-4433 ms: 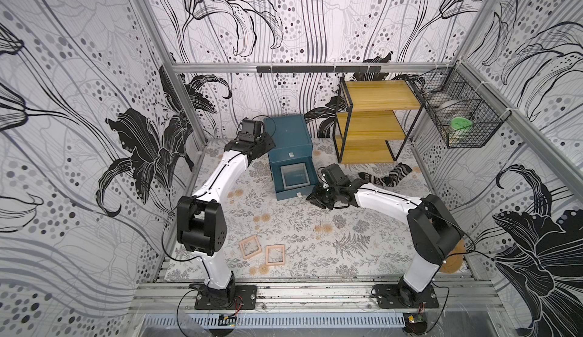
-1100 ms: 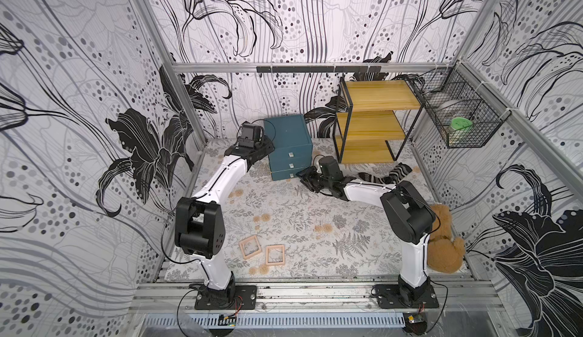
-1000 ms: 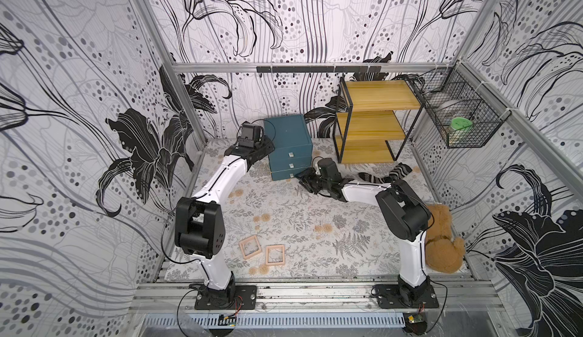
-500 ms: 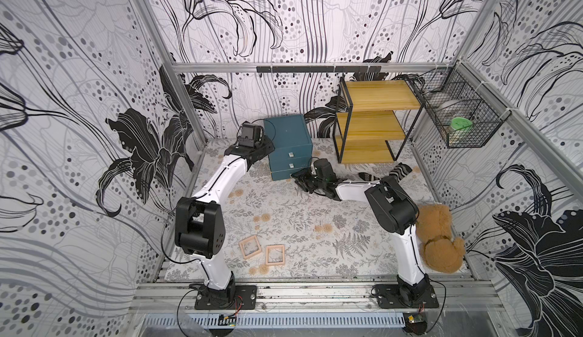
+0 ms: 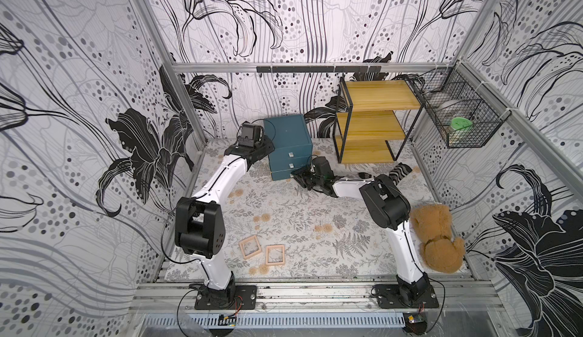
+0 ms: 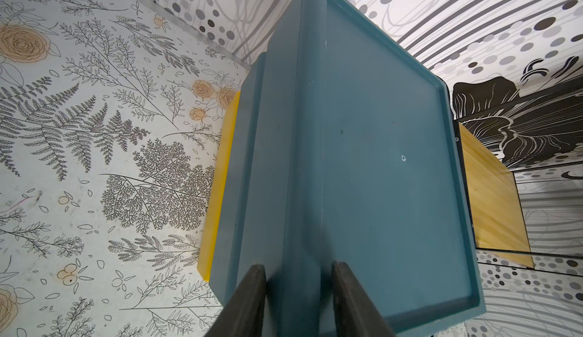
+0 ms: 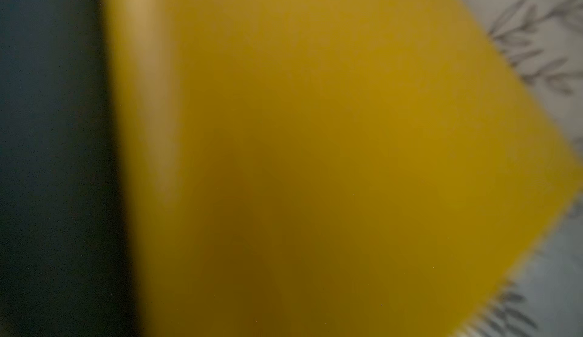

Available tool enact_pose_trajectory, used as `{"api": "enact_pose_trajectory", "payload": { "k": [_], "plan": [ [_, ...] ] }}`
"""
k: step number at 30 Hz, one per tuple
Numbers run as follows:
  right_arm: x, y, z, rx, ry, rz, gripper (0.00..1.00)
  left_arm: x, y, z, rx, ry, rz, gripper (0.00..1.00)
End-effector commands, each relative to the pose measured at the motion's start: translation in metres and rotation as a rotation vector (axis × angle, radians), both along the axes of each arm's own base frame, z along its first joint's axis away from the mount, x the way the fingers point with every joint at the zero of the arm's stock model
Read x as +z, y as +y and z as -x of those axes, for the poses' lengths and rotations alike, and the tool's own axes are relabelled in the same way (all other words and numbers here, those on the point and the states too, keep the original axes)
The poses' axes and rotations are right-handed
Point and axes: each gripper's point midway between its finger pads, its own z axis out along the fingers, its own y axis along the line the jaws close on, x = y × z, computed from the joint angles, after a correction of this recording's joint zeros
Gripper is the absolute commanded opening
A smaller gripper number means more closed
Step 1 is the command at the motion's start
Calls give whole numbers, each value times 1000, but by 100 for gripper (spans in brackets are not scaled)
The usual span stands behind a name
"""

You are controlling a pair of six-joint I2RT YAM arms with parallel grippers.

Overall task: Place the brooch boxes into the drawer by color
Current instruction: Open the drawer in the storage box.

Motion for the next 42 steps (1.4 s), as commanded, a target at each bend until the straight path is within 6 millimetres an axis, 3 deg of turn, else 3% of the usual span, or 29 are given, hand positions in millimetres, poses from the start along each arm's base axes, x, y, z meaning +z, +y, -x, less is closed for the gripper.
{"api": "enact_pose_trajectory", "payload": {
  "k": [1,10,28,42],
  "plan": [
    [4,16,2,38,-10,-30,31,-11,-1,2,-14,41,-16,39],
    [3,19,0,33,-4,-47,24,-12,-1,0,-15,41,-17,39],
    [8,27,10,-5,17,-120,23,-13,-1,-2,-11,40,-13,39],
    [-3,19,16,-18,67,-61,0,-12,-1,-4,-9,40,-11,39]
  ]
}}
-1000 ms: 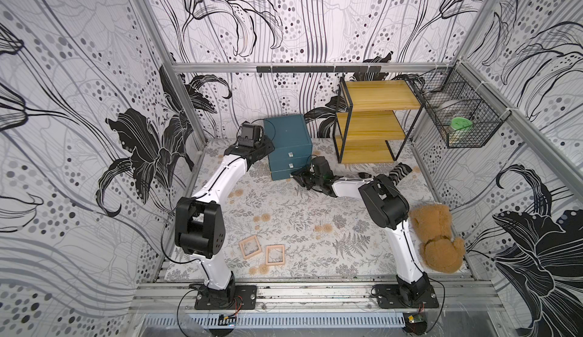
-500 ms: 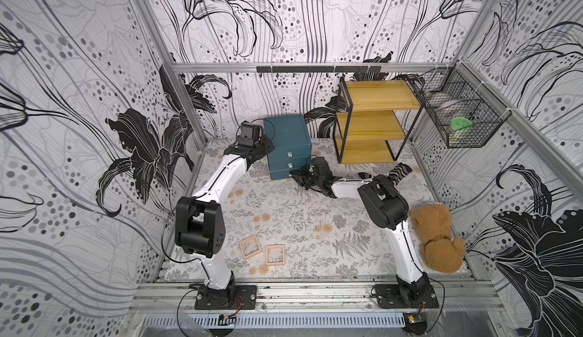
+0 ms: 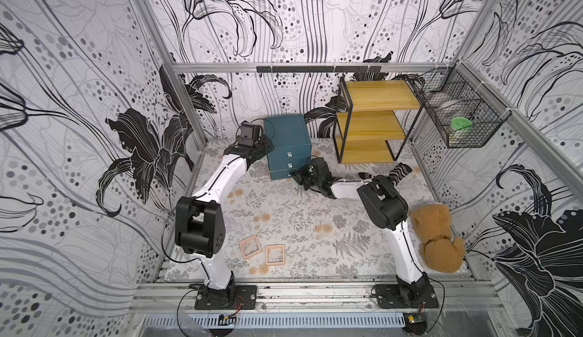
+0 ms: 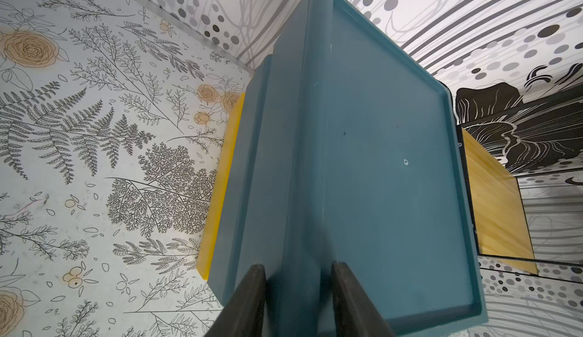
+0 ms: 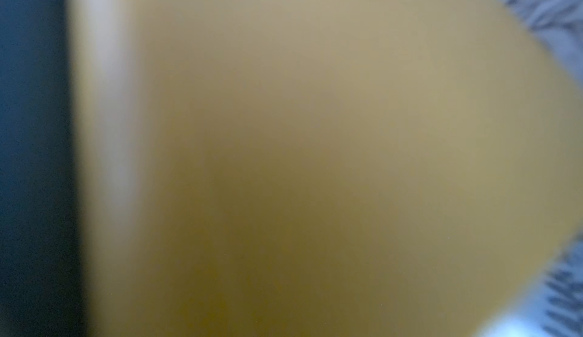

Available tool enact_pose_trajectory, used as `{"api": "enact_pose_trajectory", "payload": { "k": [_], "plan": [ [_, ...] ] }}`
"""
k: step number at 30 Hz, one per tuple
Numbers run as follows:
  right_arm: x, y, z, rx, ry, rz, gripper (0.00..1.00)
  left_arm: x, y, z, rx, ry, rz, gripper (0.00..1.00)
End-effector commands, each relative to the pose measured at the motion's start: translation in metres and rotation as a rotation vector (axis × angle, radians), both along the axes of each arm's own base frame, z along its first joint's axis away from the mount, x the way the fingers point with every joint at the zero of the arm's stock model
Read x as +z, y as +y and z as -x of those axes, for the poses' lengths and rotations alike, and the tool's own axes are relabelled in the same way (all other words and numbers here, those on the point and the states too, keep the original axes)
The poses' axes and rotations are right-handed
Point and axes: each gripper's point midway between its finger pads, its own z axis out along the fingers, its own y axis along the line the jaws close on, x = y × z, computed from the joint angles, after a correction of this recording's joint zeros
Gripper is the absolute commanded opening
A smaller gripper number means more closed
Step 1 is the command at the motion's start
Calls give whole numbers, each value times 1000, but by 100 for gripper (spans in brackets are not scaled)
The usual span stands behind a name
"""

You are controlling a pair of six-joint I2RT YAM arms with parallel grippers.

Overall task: Place the brooch boxes into the drawer by color
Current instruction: Open the drawer in the storage box.

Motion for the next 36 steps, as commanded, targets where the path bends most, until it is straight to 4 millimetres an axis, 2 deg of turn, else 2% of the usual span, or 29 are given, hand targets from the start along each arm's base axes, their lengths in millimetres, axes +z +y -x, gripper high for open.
{"api": "enact_pose_trajectory", "payload": {
  "k": [1,10,15,26,36],
  "plan": [
    [-10,9,19,39,29,24,0,-12,-5,-1,-19,39,-7,39],
    [-10,2,34,35,52,31,0,-13,-5,-2,-20,40,-6,39],
    [-6,1,52,52,61,36,0,-12,-6,-3,-23,38,-8,39],
    [-3,-19,95,67,95,60,0,-12,-6,-5,-22,36,-6,39],
    [0,-22,122,93,127,81,0,-10,-5,-5,-20,31,-8,39]
  ]
}}
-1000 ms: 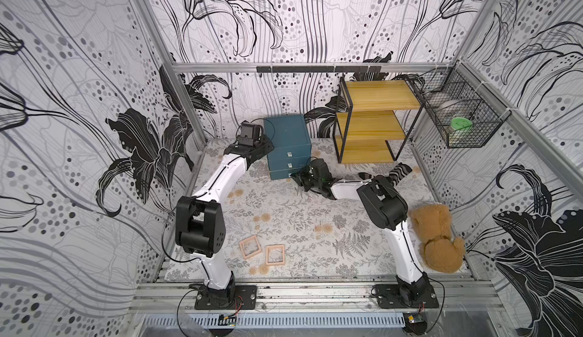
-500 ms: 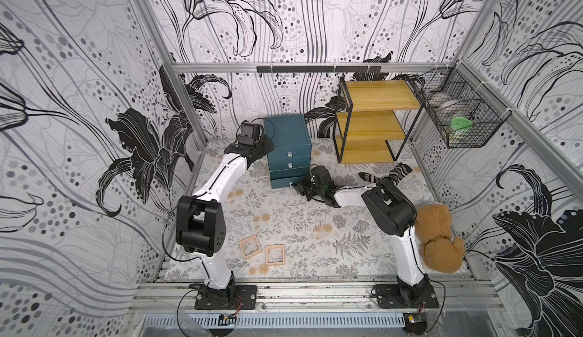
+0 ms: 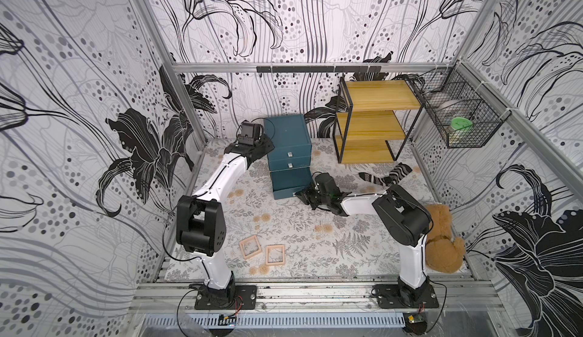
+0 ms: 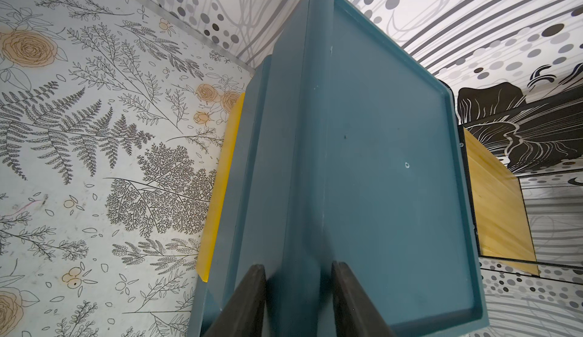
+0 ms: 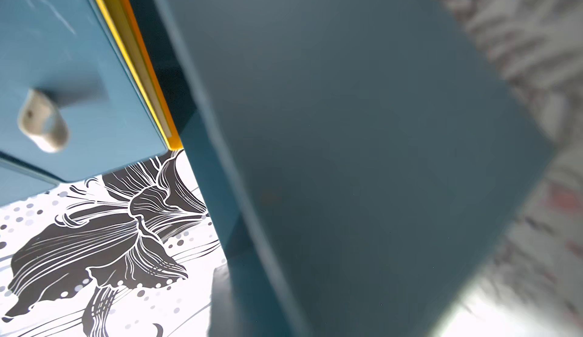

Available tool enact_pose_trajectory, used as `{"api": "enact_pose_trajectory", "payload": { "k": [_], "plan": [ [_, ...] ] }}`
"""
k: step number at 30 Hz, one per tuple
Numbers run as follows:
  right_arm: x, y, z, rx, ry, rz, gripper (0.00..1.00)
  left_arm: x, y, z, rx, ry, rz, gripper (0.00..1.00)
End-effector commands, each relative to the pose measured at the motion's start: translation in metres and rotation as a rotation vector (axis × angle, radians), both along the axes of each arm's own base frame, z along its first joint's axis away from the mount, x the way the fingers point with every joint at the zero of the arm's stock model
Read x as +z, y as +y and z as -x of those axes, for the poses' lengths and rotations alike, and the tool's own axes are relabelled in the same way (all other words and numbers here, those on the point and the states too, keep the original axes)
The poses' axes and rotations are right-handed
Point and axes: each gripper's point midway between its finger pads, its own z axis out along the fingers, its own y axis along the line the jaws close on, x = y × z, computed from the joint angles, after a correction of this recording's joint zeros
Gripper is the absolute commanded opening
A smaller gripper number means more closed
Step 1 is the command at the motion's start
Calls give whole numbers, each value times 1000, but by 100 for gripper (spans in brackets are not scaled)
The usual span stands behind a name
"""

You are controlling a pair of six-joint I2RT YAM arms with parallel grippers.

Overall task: Place the brooch boxes into the drawer by color
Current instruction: Open the drawer in the storage box.

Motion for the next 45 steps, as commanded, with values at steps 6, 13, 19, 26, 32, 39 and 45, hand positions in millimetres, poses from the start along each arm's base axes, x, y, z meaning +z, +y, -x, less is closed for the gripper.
{"api": "enact_pose_trajectory", "payload": {
  "k": [6,13,19,26,32,39,45],
  "plan": [
    [2,2,28,29,54,12,0,-9,-6,-3,-24,23,-9,39],
    [3,-5,36,26,49,47,0,-9,-5,-3,-24,21,-8,39],
    [2,-10,38,25,47,77,7,-6,-6,-3,-27,15,-4,40],
    [9,-14,38,31,24,109,38,2,-5,0,-23,1,-5,43],
    [27,-15,37,77,-52,165,45,18,-3,4,-14,-27,-3,46],
    [46,-21,46,194,-177,305,46,35,5,24,22,-62,-3,51],
    [62,-21,65,381,-345,470,44,40,14,66,51,-72,-14,53]
  ]
}}
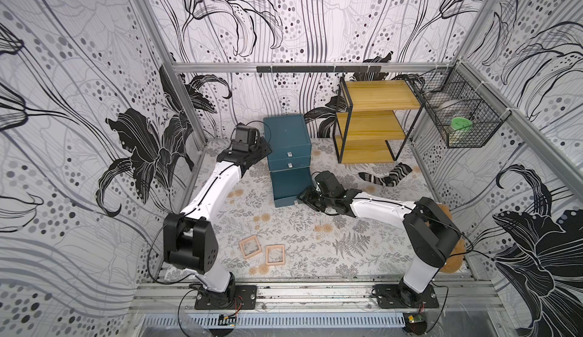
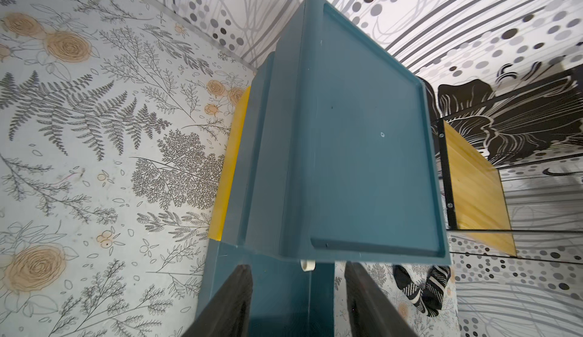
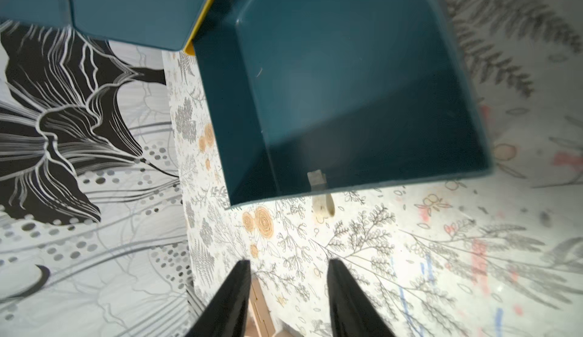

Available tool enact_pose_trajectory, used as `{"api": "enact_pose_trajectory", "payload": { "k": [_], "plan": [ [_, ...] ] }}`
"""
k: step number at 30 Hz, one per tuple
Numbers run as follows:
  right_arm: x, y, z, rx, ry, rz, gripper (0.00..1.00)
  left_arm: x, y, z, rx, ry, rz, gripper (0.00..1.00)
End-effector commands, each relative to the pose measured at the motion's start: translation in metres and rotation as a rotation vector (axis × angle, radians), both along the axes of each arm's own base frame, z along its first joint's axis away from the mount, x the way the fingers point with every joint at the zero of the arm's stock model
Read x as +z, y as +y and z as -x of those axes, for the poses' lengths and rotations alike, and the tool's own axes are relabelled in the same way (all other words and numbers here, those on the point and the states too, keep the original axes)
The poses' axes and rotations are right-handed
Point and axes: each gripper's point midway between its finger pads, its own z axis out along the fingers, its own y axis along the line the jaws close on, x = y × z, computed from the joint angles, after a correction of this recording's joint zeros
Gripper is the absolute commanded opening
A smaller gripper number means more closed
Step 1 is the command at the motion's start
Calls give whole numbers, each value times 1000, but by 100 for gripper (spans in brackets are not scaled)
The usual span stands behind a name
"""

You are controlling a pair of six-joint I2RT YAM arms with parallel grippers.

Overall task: Place the brooch boxes into the drawer by color
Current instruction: Open the drawer in the storage box, then pick up the brooch box from the center of the board.

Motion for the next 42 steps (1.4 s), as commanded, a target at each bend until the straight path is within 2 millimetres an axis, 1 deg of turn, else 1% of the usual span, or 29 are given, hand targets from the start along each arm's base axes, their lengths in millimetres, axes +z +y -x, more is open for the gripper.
{"api": "enact_pose_trajectory", "payload": {
  "k": [1,6,8,11,16,19,22,23,26,29,30,34,37,39,42],
  "plan": [
    [11,-1,17,176,-137,163,44,10,6,21,32,-29,-9,53],
    [16,16,48,381,-252,271,43,4,12,62,32,-1,-15,53],
    [16,24,59,456,-280,279,43,2,15,78,35,7,-19,53],
    [22,39,77,582,-343,290,43,-2,21,101,47,24,-18,53],
    [23,57,109,783,-448,366,46,-7,30,131,77,40,-6,53],
    [19,64,130,886,-506,427,52,-10,36,147,94,52,-5,54],
    [11,69,148,976,-545,484,60,-13,42,161,114,64,-14,54],
    [9,70,153,1001,-555,497,65,-13,44,165,121,66,-17,55],
    [-1,73,163,1053,-573,552,74,-11,50,176,147,68,-20,55],
    [-8,74,169,1082,-582,588,75,-11,55,185,170,75,-14,56],
    [-10,74,170,1086,-581,590,75,-14,55,188,175,88,-10,56],
    [-10,71,171,1068,-578,587,74,-39,57,209,203,184,17,53],
    [-9,67,172,1053,-575,578,73,-68,62,232,236,280,25,49],
    [-8,64,173,1044,-571,571,71,-90,65,249,269,345,34,48],
    [-1,60,175,1022,-577,554,70,-119,63,265,287,412,68,48]
  ]
}}
